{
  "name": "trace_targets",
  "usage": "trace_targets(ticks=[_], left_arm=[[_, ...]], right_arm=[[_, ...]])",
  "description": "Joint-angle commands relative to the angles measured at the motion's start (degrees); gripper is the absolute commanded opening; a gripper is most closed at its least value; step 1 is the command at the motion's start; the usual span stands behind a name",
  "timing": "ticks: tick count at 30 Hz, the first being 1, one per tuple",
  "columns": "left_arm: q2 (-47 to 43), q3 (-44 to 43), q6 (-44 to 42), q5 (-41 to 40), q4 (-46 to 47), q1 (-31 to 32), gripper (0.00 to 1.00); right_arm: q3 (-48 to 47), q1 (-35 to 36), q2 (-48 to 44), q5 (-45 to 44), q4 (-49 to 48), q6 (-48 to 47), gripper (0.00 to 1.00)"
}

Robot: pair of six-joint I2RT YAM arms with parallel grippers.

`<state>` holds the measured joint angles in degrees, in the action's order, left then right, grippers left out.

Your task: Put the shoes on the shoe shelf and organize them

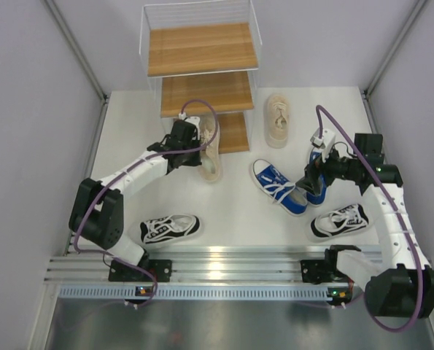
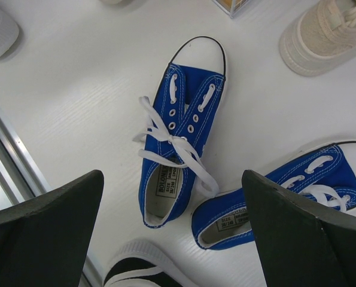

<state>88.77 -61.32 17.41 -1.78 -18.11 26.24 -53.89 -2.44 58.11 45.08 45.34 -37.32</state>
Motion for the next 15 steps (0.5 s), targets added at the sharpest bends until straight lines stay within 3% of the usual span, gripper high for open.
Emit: trace_targets(ticks=[1,15], left_arm=[[1.48,-5.21,-2.73,-4.72,10.46,-0.49,0.0],[7.73,-10.22,-3.17,-5.25,12.4,-2.16,0.0]], right_arm=[[-0.08,-0.55,-1.59,1.33,-2.37,-0.65,1.0],[-0.52,-0.55,-1.33,1.24,-2.28,-0.91,0.99]])
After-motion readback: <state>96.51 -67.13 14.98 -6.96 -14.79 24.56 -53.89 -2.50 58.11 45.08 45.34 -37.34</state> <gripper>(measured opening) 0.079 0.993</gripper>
